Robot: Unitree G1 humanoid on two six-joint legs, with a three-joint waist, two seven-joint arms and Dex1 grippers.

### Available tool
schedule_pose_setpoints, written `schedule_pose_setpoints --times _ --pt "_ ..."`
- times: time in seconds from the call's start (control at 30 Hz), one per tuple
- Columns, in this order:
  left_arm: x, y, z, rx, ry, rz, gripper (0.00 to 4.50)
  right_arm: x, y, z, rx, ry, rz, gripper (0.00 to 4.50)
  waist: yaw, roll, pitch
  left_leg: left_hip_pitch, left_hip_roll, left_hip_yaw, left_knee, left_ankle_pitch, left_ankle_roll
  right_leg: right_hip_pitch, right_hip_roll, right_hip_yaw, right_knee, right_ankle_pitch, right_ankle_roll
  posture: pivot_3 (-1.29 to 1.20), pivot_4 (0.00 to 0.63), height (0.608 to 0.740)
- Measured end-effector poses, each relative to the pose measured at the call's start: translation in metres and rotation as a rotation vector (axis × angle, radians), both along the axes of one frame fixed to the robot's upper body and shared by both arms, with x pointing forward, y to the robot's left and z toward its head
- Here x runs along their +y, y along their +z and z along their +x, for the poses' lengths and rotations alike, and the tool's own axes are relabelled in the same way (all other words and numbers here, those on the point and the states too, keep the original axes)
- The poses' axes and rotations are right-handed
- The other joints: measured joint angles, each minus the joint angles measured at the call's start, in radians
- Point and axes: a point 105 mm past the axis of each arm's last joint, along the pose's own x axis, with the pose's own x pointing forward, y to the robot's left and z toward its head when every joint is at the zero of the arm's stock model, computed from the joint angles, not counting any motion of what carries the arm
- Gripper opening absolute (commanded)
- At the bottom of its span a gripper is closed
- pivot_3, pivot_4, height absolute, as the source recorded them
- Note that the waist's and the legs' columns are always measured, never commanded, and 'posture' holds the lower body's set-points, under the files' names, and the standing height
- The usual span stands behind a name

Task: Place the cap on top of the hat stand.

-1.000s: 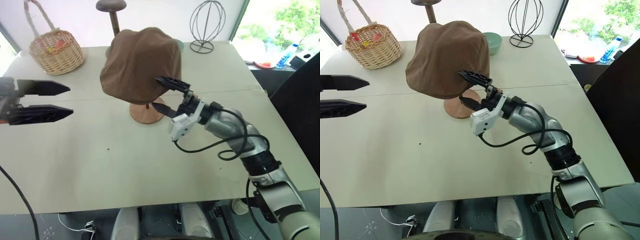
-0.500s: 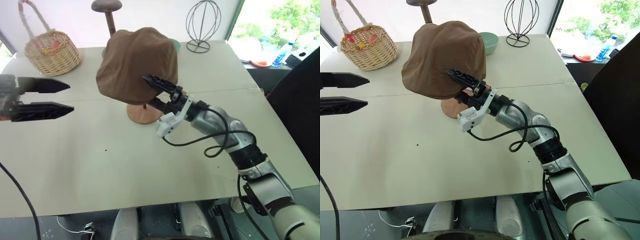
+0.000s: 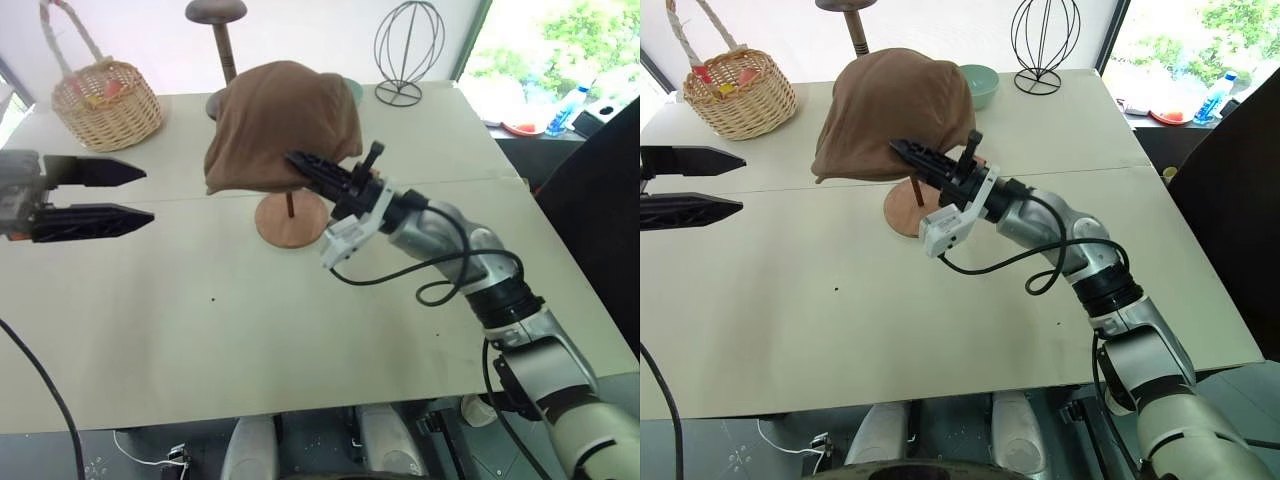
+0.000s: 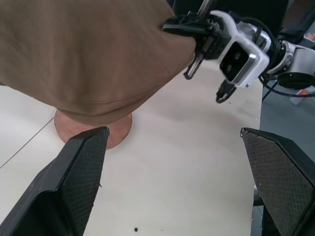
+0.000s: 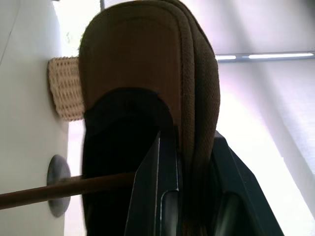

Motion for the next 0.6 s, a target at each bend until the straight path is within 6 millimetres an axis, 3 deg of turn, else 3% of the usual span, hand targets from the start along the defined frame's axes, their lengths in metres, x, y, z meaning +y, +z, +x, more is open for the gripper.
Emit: schedule_pose_setpoints --times 0.13,0.23,0.37,0.6 --pt "0.000 -0.001 0.001 -0.012 0.002 -0.001 4.50 -0.012 0.032 -0.007 0.017 0.110 0.129 0.55 -0.001 0.000 0.000 0.000 0.000 0.000 0.000 0.000 0.000 0.000 0.000 0.000 0.000 0.000 0.000 0.00 0.150 0.740" --pt "0.001 -0.001 0.002 -0.014 0.006 0.003 4.50 -0.021 0.044 -0.008 0.042 0.164 0.190 0.55 0.000 0.000 0.000 0.000 0.000 0.000 0.000 0.000 0.000 0.000 0.000 0.000 0.000 0.000 0.000 0.00 0.150 0.740" --pt "0.001 -0.004 0.002 -0.006 0.008 0.001 4.50 -0.029 0.034 -0.003 0.070 0.190 0.175 0.55 0.000 0.000 0.000 0.000 0.000 0.000 0.000 0.000 0.000 0.000 0.000 0.000 0.000 0.000 0.000 0.00 0.150 0.740" --pt "0.000 -0.005 0.001 -0.011 0.014 0.009 4.50 -0.024 0.009 0.000 0.122 0.248 0.128 0.55 -0.002 0.000 0.000 0.001 0.000 0.000 0.000 0.000 0.000 0.000 0.000 0.001 0.000 0.000 0.000 0.00 0.150 0.740"
